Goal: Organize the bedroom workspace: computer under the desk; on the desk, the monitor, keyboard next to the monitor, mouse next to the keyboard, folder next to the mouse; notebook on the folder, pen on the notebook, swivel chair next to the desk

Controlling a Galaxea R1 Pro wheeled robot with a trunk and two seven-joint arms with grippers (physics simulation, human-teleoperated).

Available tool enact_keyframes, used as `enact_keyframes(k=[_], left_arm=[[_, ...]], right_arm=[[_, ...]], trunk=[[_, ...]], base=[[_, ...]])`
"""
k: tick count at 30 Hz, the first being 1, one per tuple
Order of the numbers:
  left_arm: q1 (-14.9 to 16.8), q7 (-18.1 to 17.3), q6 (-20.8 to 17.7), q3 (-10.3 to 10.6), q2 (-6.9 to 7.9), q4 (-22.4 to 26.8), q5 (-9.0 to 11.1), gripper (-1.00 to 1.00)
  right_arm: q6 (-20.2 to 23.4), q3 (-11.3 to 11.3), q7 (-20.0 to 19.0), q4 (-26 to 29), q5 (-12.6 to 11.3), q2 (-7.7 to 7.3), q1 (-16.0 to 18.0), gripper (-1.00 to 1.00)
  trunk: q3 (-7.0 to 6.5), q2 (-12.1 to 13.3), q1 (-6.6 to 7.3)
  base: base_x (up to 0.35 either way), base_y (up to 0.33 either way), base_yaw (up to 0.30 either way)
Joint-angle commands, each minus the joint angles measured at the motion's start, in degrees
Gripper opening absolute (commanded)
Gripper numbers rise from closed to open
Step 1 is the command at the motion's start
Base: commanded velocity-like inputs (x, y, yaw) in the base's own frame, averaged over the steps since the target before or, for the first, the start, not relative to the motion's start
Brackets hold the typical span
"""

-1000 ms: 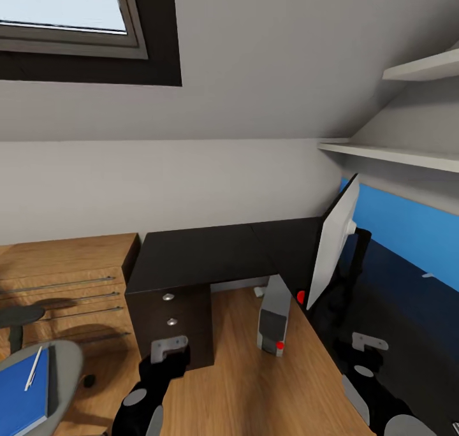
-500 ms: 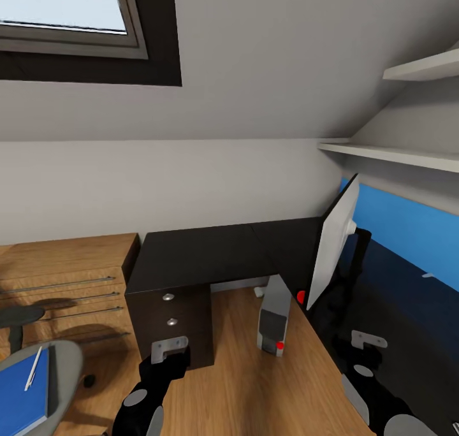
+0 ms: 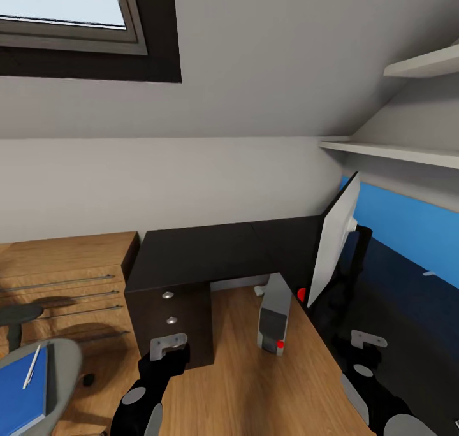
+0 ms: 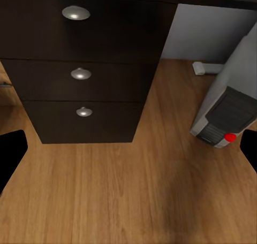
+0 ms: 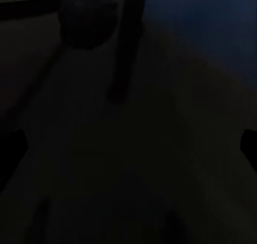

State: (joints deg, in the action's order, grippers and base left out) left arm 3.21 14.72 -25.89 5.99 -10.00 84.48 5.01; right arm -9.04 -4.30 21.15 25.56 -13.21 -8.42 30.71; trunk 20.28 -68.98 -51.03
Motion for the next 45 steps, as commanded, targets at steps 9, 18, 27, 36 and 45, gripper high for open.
enact_keyframes(k=[9,18,27,36,45], left_arm=[[0.04,0.49,-0.22,0.08,0.00,0.00,0.53,1.00],[0.04,0.49,-0.22,0.08,0.00,-0.01,0.51,1.00],[0.04,0.49,-0.22,0.08,0.00,-0.01,0.53,1.00],[0.04,0.47,-0.15,0.06,0.00,-0.20,0.47,1.00],[0.04,0.41,-0.07,0.08,0.00,-0.27,0.45,1.00]], right_arm=[[-0.28,-0.56,0.26,-0.07,-0.59,-0.03,0.05,1.00],[-0.28,-0.62,0.29,-0.07,-0.50,0.57,0.05,1.00],[-0.28,-0.62,0.30,-0.07,-0.41,0.67,0.05,1.00],[-0.28,-0.55,0.30,-0.07,-0.41,0.61,0.05,1.00],[-0.28,-0.53,0.30,-0.10,-0.41,0.60,0.05,1.00]], trunk=[[1.69,-3.67,-1.99],[3.31,-7.28,-3.96],[3.49,-7.68,-4.18],[3.49,-7.68,-4.18],[3.49,-7.68,-4.18]], base=[[0.000,0.000,0.000],[0.000,0.000,0.000],[0.000,0.000,0.100],[0.000,0.000,0.052],[0.039,0.000,0.004]])
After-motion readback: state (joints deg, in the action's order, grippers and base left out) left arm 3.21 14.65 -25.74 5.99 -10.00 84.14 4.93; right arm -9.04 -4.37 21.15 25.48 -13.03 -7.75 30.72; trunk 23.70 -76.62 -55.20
